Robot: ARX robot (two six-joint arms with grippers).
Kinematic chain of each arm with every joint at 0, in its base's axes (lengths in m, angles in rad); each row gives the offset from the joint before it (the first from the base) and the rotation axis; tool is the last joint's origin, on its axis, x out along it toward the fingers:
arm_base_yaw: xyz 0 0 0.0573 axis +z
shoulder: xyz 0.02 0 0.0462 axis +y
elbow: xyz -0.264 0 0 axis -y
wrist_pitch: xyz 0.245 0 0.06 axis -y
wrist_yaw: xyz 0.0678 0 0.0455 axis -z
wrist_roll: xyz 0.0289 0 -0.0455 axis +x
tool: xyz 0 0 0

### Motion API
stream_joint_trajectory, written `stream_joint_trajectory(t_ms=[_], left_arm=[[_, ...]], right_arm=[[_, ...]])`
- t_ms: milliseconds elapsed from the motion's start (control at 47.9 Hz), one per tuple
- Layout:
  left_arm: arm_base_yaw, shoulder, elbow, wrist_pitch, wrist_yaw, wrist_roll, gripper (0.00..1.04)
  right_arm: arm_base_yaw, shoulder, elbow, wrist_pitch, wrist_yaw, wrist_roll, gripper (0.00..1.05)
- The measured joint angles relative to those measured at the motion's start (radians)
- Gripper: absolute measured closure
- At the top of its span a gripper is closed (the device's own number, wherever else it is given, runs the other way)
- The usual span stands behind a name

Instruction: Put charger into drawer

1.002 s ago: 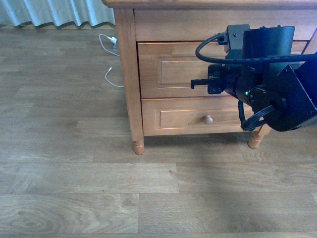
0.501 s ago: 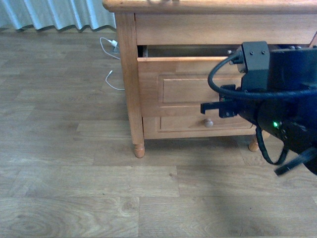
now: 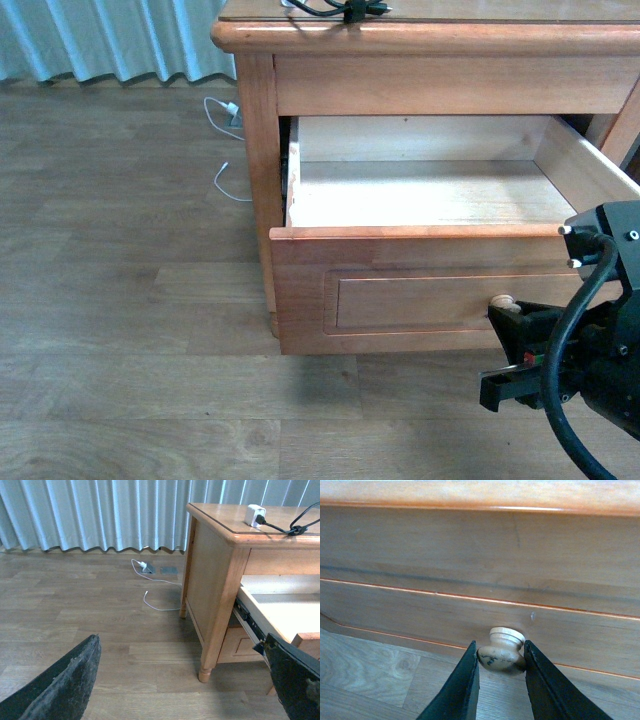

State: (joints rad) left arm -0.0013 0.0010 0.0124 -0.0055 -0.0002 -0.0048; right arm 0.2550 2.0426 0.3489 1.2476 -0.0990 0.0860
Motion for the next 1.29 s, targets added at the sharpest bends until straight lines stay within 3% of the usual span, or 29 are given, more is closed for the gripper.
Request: stream_joint_trajectory(t_ms=[251,438,856,1002,1127,1295], left_arm=[[0.0,0.0,0.0,0.0,0.0,0.0,0.06],[0.0,0.0,0.0,0.0,0.0,0.0,0.06],[0.0,0.0,0.0,0.0,0.0,0.0,0.06],[0.0,0.0,0.0,0.0,0.0,0.0,0.06],[0.0,0.0,0.0,0.0,0.0,0.0,0.06],[0.0,0.0,0.0,0.0,0.0,0.0,0.06]], right_arm=[[-0.036,-0.104,-0.051,-0.072,-0.06,-0.015,0.37],[-0.095,-0.422,-0.047,-0.351,-0.095,-0.055,0.06],[-0.235,-1.052,-0.003,-0.845,-0.145,-0.065,0.08],[-0.323,-1.276,-0.021,-1.012,-0.2,-0.051,0.08],[-0.381,-1.413,-0.059,-1.096,-0.2,-0.027,0.08],[-0.386,-1.433,-0.063,-1.099,-0.199,-0.021,0.08]])
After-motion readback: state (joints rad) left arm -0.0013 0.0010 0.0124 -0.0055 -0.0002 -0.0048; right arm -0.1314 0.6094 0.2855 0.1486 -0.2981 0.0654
